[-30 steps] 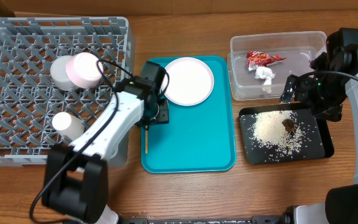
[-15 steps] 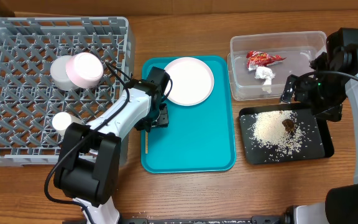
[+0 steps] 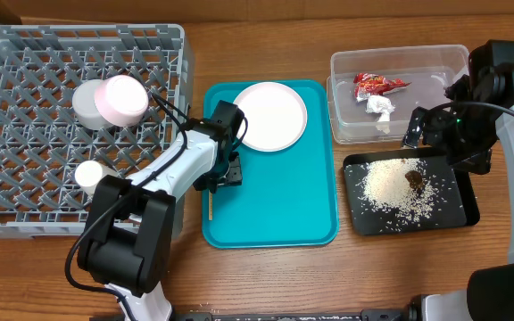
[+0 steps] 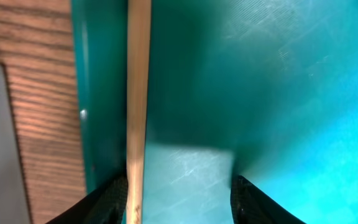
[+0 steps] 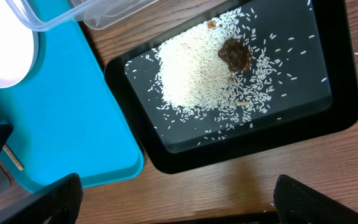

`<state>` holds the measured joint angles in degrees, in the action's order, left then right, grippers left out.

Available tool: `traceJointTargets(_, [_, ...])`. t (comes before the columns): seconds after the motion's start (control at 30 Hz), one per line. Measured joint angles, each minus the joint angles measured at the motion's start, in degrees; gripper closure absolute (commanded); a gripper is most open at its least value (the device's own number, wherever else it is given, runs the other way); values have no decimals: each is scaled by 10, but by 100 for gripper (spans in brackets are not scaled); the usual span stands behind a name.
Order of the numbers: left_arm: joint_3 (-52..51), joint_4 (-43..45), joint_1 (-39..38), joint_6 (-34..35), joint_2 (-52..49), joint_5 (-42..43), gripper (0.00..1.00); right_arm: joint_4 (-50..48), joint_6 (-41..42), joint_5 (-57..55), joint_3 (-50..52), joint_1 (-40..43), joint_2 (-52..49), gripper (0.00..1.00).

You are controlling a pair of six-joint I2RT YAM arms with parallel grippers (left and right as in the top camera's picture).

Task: Sort waste into correct bins and load items into the dishwasher
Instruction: 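Carry the second chopstick into the dish rack and release it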

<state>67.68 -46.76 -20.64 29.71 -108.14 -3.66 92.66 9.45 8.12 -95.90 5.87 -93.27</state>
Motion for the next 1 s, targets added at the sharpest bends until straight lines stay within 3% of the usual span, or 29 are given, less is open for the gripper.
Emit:
traceJointTargets(0.13, [-10,20,0,2,1,0,55,1,0,0,0,0,0,0])
traceJointTargets(0.2, [-14,30,0,4,3,0,69,1,0,0,0,0,0,0])
traceJointTargets(0.33, [-20,38,0,4,6,0,85,1,0,0,0,0,0,0])
traceJointTargets(0.5, [-21,40,0,4,7,0,95,1,0,0,0,0,0,0])
traceJointTargets(0.8, [-21,36,0,4,9,6,96,2,0,0,0,0,0,0])
traceJointTargets(1.0, [-5,-25,0,0,10,17,96,4,0,0,0,0,0,0])
